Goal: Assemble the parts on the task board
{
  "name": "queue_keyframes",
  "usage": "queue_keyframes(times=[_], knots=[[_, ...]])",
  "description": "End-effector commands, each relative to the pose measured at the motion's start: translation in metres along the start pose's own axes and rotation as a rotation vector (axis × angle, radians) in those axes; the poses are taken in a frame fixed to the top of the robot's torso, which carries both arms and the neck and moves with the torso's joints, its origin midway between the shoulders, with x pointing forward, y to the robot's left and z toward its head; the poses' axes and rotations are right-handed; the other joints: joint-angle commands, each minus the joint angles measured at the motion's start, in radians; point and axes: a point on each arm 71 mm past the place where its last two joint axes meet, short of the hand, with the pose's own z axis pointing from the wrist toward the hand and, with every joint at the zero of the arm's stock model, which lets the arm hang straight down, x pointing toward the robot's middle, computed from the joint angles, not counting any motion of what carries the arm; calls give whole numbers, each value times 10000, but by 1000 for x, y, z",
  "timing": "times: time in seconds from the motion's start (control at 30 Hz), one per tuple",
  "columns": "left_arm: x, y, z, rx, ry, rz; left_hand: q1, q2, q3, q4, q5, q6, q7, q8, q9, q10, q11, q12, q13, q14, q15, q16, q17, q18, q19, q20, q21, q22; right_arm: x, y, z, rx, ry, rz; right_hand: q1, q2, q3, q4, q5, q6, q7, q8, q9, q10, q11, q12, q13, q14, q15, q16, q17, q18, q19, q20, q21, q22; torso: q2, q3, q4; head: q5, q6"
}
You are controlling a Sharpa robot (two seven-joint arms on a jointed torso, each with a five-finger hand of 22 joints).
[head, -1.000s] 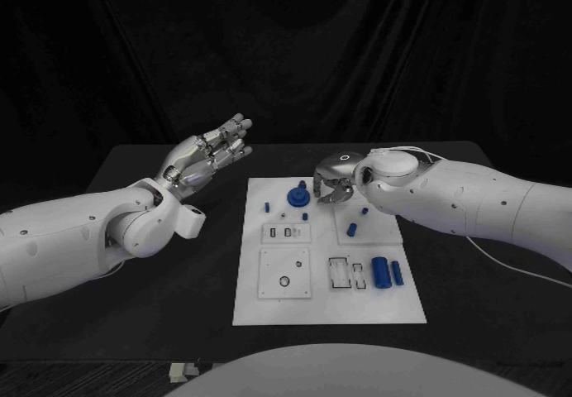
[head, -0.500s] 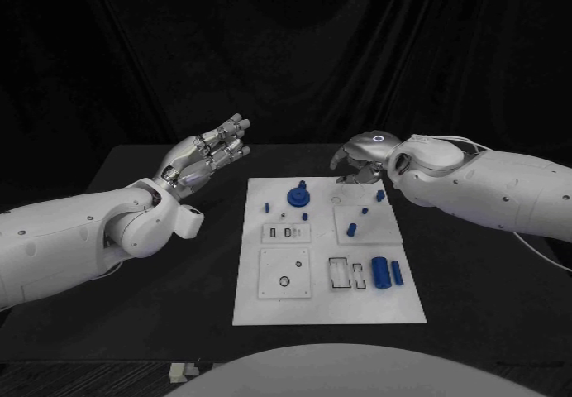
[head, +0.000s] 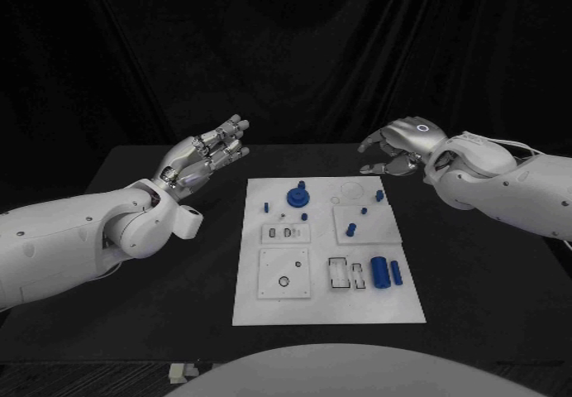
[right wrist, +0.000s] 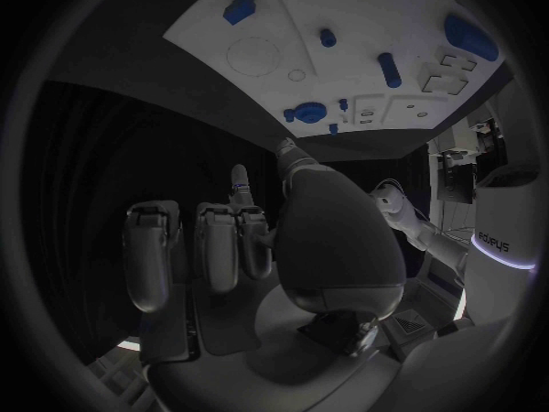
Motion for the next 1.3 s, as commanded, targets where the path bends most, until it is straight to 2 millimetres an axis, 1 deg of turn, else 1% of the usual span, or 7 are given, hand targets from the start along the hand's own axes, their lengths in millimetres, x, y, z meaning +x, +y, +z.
queue_keyframes(times=[0.03, 0.17, 0.53, 0.63, 0.73, 0.77, 1.3], knots=[[2, -1, 0, 155, 70, -87, 116, -10, 71, 16, 47, 39, 1, 47, 10, -12, 48, -16, -6, 26, 78, 44, 11, 178, 50, -3, 54, 16, 4, -8, -8, 349, -533, 496, 368, 79, 133, -28, 56, -9, 42, -25, -61, 1057, -51, 36, 2627, 1047, -64, 31, 2633, -154, 1056, -61, 32, 2635, 4, 2, 8, 1, -1], [2, -1, 0, 146, 67, -89, 116, -10, 71, 16, 47, 39, 1, 47, 10, -12, 48, -16, -6, 26, 78, 44, 11, 178, 50, -3, 54, 16, 16, -17, -18, 655, -326, 743, 667, 108, 199, -36, 204, -81, 53, -83, -133, 1057, -40, 36, 2627, 1047, -53, 31, 2633, -154, 1056, -49, 32, 2635, 18, 6, 4, 59, -1], [2, 0, 0, 124, 81, -103, 116, -10, 71, 16, 47, 39, 1, 47, 10, -12, 48, -16, -6, 26, 78, 44, 11, 178, 50, -3, 54, 16, 35, -34, -33, 1171, 141, 837, 760, 129, 214, -27, 237, -140, 59, -121, -174, 1057, -39, 36, 2627, 1047, -50, 31, 2633, -154, 1056, -45, 32, 2635, 23, 4, 17, -28, -1], [3, 1, 1, 124, 102, -119, 120, -16, 93, 6, 49, 36, -3, 47, 9, -13, 44, -16, -6, 31, 89, 45, 13, 178, 50, -3, 54, 14, 38, -35, -35, 1225, 216, 851, 759, 144, 216, -22, 246, -116, 73, -109, -175, 1057, -32, 36, 2627, 1047, -48, 31, 2633, -154, 1056, -43, 32, 2635, 22, 5, 20, -43, -1], [3, 1, 1, 124, 110, -129, 120, -16, 93, 6, 49, 36, -3, 47, 9, -13, 44, -16, -6, 31, 89, 45, 13, 178, 50, -3, 54, 14, 42, -36, -38, 1270, 304, 871, 755, 147, 214, -21, 248, -105, 80, -104, -175, 1057, -29, 36, 2627, 1047, -47, 31, 2633, -154, 1056, -42, 32, 2635, 19, 6, 12, 19, -1], [3, 1, 1, 123, 108, -129, 120, -16, 93, 6, 49, 36, -3, 47, 9, -13, 44, -16, -6, 31, 89, 45, 13, 178, 50, -3, 54, 14, 43, -36, -38, 1283, 343, 880, 614, 171, 172, -7, 226, -16, 119, -62, -179, 1057, 0, 36, 2627, 1047, -28, 31, 2633, -154, 1056, -30, 32, 2635, 19, 7, 12, 35, -1], [2, 1, -1, 111, 72, -119, 120, -16, 93, 6, 49, 36, -3, 47, 9, -13, 44, -16, -6, 31, 89, 45, 13, 178, 50, -3, 54, 14, 60, -35, -45, 1361, 918, 1020, 576, 175, 161, -15, 199, 23, 130, -43, -181, 1057, 11, 36, 2627, 1047, -20, 31, 2633, -141, 1028, -23, -13, 2618, 18, 7, 13, 101, -1]])
